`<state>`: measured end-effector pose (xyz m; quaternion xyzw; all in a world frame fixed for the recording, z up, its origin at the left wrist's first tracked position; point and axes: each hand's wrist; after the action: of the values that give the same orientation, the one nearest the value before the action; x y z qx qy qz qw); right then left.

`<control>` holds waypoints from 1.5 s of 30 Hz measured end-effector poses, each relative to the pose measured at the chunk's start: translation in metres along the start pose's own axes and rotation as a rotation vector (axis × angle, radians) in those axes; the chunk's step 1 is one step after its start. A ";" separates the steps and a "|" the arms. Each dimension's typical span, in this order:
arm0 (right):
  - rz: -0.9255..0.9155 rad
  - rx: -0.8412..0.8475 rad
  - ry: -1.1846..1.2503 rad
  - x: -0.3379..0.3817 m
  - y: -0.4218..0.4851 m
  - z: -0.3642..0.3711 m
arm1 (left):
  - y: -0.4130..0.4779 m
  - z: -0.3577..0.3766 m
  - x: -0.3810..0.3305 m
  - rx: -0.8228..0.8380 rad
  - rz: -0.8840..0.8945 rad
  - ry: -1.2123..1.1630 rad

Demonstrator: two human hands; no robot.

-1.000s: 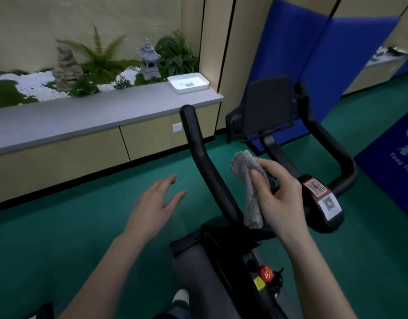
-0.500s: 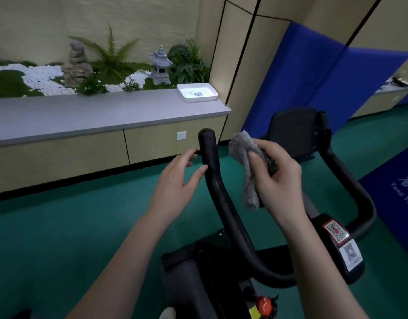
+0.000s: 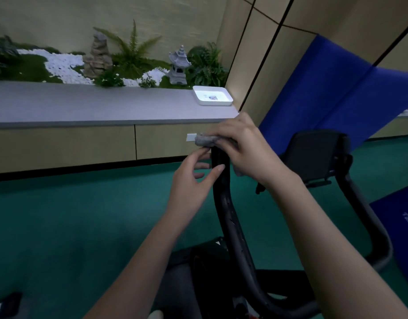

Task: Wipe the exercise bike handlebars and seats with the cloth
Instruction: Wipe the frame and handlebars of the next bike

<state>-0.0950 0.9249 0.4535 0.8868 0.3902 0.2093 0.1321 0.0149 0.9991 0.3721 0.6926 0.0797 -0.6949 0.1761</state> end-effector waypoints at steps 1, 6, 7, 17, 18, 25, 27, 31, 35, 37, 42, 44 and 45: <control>0.029 -0.004 0.006 -0.001 0.001 0.000 | 0.001 0.001 0.001 -0.010 -0.003 -0.017; 0.073 -0.086 0.062 -0.002 -0.004 -0.005 | 0.002 -0.001 0.002 0.000 -0.020 -0.084; 0.059 -0.093 0.066 0.002 -0.006 -0.006 | 0.002 -0.002 0.002 0.006 -0.025 -0.094; 0.331 0.057 0.238 0.004 0.018 -0.003 | 0.000 -0.004 -0.002 0.036 -0.069 -0.211; 0.389 -0.005 0.259 0.005 0.014 -0.001 | 0.000 -0.004 -0.002 0.040 -0.067 -0.217; 0.615 -0.216 0.131 0.016 -0.020 0.022 | 0.000 -0.006 -0.002 0.062 -0.070 -0.239; 0.631 -0.194 0.126 0.019 -0.025 0.023 | 0.000 -0.005 -0.002 0.058 -0.064 -0.242; 0.607 -0.185 0.080 0.024 -0.040 0.029 | -0.001 -0.008 0.000 0.065 -0.056 -0.258; 0.597 -0.218 0.073 0.026 -0.062 0.041 | 0.000 -0.009 0.000 0.079 -0.050 -0.267; 0.546 -0.292 0.081 0.029 -0.071 0.045 | 0.001 -0.011 -0.001 0.084 -0.049 -0.265; 0.495 -0.537 0.067 0.041 -0.076 0.050 | 0.001 -0.012 0.001 0.109 -0.052 -0.264; 0.485 -0.604 0.062 0.040 -0.074 0.055 | 0.002 -0.013 0.002 0.117 -0.060 -0.274; 0.481 -0.618 0.071 0.039 -0.074 0.056 | 0.002 -0.013 0.002 0.119 -0.063 -0.278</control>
<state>-0.0918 0.9994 0.3849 0.8635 0.0940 0.3727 0.3266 0.0280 1.0016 0.3696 0.5959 0.0350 -0.7930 0.1222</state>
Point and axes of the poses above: each hand's wrist, its own y-axis towards the middle knuckle, its own z-axis out of the palm, x = y × z, and after that the axes turned 4 degrees about -x, right-handed
